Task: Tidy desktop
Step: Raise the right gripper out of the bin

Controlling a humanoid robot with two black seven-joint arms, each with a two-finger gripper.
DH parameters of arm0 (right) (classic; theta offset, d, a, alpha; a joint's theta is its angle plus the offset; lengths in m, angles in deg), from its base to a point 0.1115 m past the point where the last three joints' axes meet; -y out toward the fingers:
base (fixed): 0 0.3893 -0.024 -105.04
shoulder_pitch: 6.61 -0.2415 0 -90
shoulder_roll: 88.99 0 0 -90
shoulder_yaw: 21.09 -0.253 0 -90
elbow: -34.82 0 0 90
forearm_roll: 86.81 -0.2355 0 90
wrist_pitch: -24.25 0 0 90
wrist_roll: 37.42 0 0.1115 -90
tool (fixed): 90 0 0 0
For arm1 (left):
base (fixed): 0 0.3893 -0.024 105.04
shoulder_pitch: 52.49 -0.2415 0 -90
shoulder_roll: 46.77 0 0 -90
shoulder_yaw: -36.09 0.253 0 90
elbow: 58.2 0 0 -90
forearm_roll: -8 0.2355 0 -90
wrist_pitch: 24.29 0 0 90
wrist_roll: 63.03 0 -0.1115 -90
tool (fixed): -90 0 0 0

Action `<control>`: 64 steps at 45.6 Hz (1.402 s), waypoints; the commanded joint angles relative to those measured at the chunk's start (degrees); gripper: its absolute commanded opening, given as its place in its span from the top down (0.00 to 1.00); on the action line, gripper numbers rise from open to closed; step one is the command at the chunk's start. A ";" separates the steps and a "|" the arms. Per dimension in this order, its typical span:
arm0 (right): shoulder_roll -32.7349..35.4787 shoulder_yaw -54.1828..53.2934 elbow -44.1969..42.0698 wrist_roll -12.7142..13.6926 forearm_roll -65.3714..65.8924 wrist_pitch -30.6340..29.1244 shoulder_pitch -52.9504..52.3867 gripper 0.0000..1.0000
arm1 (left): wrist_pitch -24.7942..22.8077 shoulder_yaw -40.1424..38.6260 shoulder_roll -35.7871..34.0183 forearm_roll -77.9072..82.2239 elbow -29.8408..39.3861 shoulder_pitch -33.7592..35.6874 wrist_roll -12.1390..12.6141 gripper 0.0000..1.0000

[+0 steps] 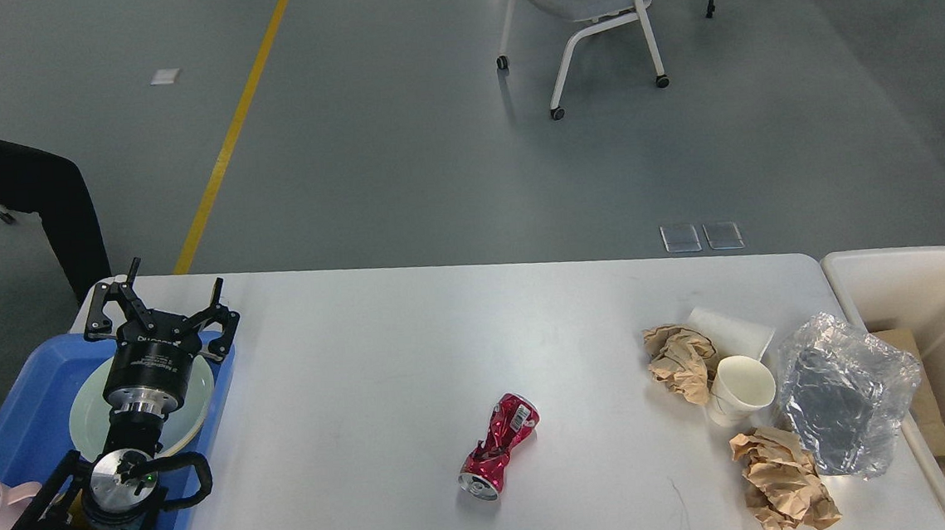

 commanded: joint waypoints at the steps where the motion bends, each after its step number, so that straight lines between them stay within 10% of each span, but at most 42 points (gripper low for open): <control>1: 0.53 -0.16 0.60 0.00 0.18 -0.13 -0.53 0.00 | 0.00 0.00 -0.07 0.03 0.00 -0.03 0.00 0.04; 31: 11.78 8.71 16.24 1.23 16.88 -28.59 -35.94 0.00 | 0.00 0.00 -0.07 0.03 0.00 -0.03 0.00 0.04; 56: -1.57 27.35 52.72 3.69 16.53 -62.78 -88.41 0.00 | 0.00 0.00 0.02 0.03 0.00 -0.03 0.00 0.04; 64: -2.02 27.26 65.62 3.78 16.35 -63.22 -98.52 0.00 | 0.00 -0.09 -0.07 0.03 -0.09 -0.03 0.00 0.04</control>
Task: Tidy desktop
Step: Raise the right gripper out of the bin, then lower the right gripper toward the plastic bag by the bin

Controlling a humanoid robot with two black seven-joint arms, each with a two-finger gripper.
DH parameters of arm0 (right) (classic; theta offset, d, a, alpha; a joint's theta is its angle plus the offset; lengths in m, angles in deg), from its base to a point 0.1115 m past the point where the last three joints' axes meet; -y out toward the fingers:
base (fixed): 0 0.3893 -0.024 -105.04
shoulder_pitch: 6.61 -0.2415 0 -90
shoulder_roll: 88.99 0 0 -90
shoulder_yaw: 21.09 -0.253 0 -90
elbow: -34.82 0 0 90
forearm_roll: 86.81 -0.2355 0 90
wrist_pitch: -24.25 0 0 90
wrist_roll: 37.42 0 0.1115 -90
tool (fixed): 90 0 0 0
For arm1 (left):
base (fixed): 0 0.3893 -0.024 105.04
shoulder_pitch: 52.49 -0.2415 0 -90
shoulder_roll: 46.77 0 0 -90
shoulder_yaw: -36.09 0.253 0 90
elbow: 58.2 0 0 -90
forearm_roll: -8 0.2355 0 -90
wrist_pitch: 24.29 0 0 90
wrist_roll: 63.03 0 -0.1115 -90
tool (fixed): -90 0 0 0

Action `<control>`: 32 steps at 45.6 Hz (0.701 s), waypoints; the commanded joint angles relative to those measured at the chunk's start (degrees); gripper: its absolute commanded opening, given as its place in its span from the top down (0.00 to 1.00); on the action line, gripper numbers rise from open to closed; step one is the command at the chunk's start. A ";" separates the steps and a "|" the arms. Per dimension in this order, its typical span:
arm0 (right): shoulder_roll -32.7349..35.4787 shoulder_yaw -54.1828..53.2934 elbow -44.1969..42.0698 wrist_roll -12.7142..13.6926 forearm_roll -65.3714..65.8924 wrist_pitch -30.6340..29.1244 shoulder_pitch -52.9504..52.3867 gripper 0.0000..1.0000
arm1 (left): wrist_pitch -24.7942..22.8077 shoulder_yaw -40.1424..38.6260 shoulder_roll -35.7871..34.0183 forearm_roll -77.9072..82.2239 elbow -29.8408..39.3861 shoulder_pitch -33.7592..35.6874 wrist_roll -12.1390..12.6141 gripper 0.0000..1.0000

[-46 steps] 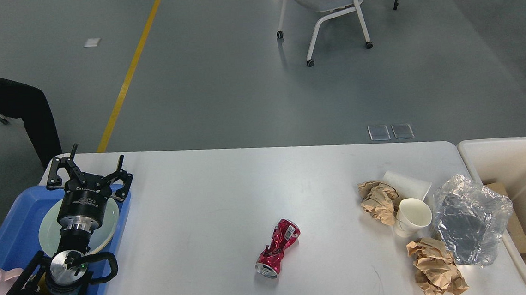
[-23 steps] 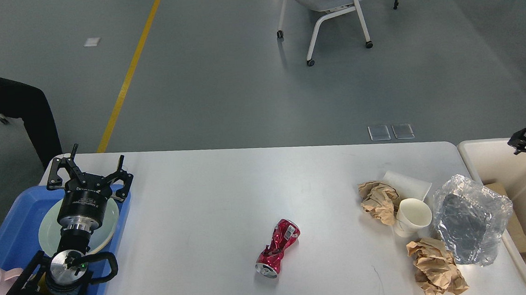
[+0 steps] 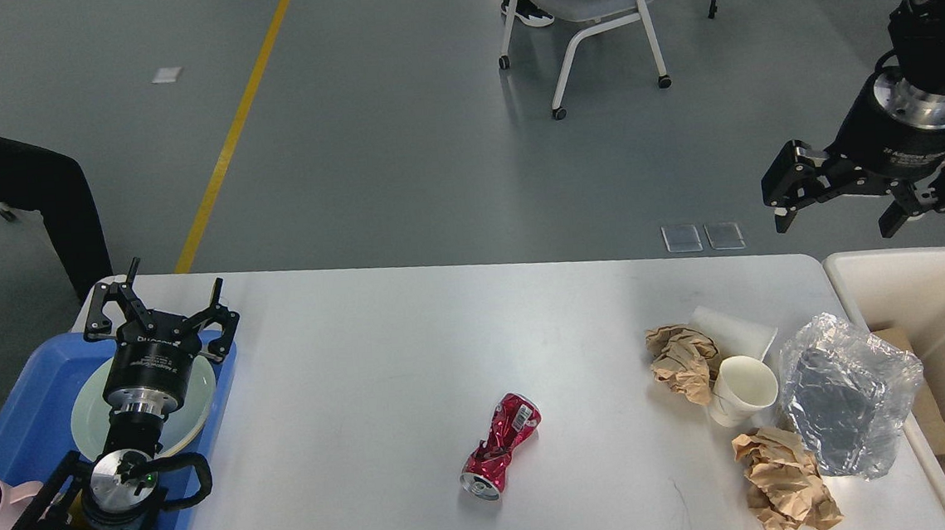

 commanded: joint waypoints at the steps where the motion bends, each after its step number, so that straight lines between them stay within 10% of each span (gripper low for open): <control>1: 0.03 -0.04 10.76 0.06 0.00 -0.58 -8.21 0.00 | 0.00 -0.09 0.06 0.00 0.00 -0.03 0.00 0.04; 14: 4.87 1.89 26.34 -0.03 -0.26 -0.58 -23.52 0.01 | 0.00 0.00 -0.03 0.00 0.00 0.06 0.00 0.04; 32: 13.48 8.48 23.26 -0.30 0.27 1.58 -17.38 0.02 | 0.00 0.00 -0.03 0.00 0.00 -0.03 0.00 0.04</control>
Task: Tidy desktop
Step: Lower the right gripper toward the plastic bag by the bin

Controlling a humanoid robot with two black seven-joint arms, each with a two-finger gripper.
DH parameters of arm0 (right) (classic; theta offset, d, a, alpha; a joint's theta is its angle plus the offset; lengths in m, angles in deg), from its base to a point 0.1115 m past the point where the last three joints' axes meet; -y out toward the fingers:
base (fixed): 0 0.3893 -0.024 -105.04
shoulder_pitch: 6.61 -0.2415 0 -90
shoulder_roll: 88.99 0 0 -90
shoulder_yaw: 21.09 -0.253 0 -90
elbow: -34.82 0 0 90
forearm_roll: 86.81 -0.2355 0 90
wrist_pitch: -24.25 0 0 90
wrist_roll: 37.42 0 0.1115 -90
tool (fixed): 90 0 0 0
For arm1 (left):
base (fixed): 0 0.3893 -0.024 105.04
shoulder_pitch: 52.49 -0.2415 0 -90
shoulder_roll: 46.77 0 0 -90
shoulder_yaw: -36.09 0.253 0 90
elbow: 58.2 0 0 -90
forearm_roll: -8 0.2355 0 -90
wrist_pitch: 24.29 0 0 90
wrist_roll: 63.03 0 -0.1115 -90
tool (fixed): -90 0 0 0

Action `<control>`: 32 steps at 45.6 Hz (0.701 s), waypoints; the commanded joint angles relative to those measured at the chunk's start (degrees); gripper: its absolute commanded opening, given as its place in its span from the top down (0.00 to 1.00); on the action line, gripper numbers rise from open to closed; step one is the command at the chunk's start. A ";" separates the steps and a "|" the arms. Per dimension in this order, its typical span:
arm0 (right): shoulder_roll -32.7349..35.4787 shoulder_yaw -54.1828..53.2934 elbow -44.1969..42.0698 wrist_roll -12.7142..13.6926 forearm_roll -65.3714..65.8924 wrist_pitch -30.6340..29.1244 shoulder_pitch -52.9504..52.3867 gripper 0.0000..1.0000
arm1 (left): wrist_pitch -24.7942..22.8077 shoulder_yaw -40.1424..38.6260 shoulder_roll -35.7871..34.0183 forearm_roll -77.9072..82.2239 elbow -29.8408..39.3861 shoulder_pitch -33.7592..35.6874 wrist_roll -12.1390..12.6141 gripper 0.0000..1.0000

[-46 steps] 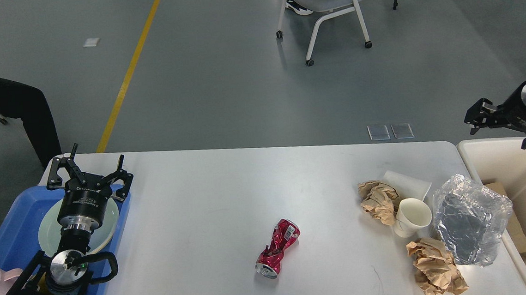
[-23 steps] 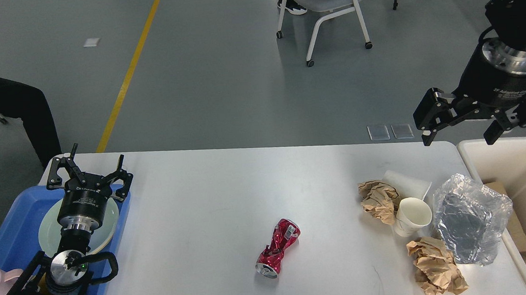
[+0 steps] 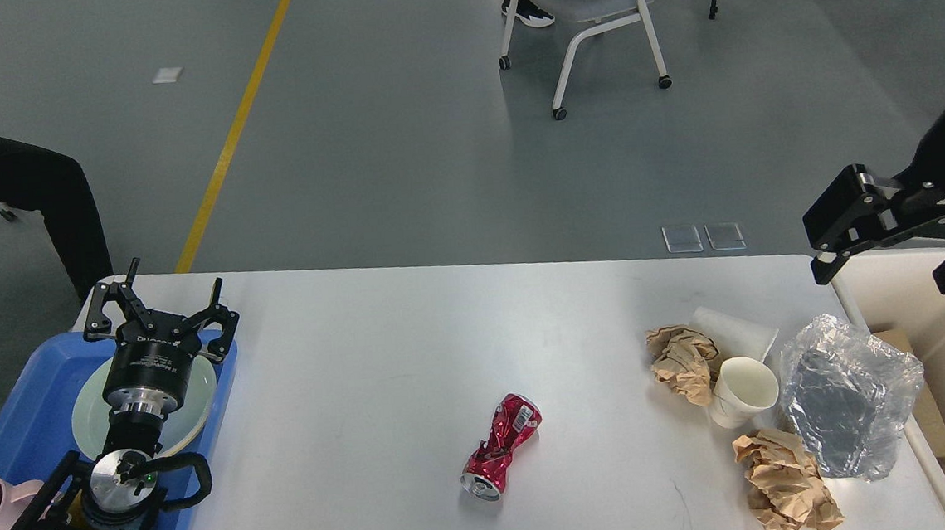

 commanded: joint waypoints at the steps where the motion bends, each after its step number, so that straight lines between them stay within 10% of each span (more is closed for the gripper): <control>1: 4.17 3.05 -1.47 0.08 0.49 3.56 5.51 0.02 | 0.00 0.00 0.06 0.01 0.00 0.05 0.00 0.04; 21: 8.57 -2.21 -16.93 -0.62 1.11 33.36 46.36 0.02 | 0.00 0.00 -0.02 0.01 0.00 -0.04 0.00 0.04; 32: 6.38 -18.38 -34.51 -2.02 1.28 35.39 69.48 0.02 | 0.00 0.00 -0.03 0.01 0.00 0.05 0.00 0.04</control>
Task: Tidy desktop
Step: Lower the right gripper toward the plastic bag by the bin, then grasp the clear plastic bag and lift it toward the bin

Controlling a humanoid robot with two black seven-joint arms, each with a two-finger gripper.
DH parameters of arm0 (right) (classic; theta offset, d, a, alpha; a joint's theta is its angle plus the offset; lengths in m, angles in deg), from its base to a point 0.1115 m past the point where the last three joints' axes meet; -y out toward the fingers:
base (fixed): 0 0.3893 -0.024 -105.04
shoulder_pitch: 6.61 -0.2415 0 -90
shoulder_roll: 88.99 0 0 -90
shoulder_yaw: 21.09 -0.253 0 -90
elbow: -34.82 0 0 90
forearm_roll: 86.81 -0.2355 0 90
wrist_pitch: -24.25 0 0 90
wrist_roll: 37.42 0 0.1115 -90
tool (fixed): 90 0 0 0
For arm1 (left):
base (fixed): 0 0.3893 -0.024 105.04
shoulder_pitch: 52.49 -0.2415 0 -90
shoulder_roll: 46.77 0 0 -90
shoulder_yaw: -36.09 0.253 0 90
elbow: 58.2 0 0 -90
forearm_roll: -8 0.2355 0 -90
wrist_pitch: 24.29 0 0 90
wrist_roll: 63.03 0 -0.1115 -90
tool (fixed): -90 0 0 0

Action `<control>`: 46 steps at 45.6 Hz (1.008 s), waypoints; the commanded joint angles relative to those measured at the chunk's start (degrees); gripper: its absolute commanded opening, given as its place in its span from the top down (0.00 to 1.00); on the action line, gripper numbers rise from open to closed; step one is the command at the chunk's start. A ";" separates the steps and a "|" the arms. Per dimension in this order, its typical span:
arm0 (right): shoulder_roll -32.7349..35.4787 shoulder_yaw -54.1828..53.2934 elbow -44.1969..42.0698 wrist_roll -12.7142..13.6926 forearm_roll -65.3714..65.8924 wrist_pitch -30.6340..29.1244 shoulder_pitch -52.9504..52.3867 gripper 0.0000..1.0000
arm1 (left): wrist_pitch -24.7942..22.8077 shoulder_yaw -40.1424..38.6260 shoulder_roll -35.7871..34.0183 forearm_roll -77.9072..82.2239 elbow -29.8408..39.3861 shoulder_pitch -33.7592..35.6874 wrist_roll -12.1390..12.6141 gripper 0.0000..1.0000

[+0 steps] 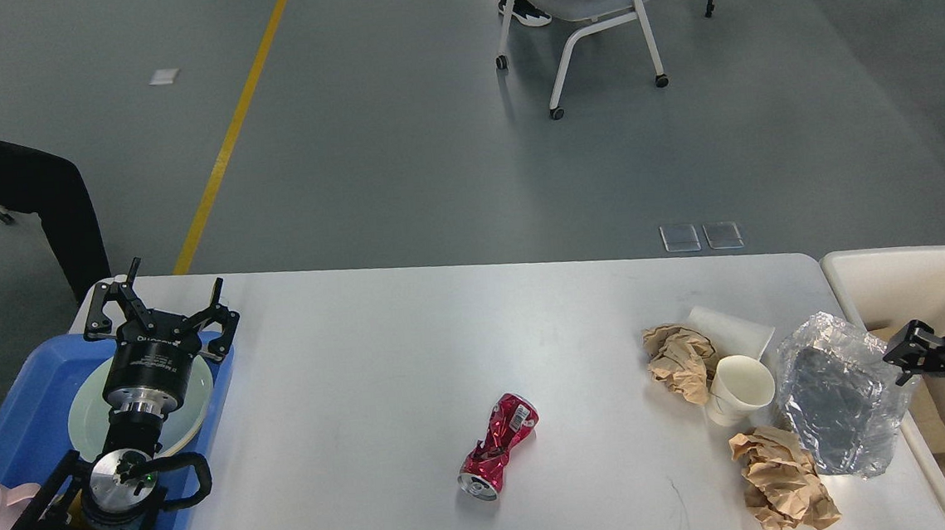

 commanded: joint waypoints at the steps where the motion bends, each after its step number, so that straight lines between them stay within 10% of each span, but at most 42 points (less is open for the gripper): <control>1: -2.02 -7.26 -8.93 -1.34 0.20 0.29 10.93 0.02 | 0.00 0.00 -0.02 0.01 0.00 0.05 0.00 0.04; 35: -11.25 -14.03 -26.70 -3.71 -0.95 6.00 28.00 0.11 | 0.00 0.00 -0.02 0.01 0.00 -0.03 0.00 0.04; 46: -11.17 -15.61 -26.79 -3.28 -5.25 6.27 29.58 1.00 | 0.00 0.00 -0.02 0.01 0.00 -0.03 0.00 0.04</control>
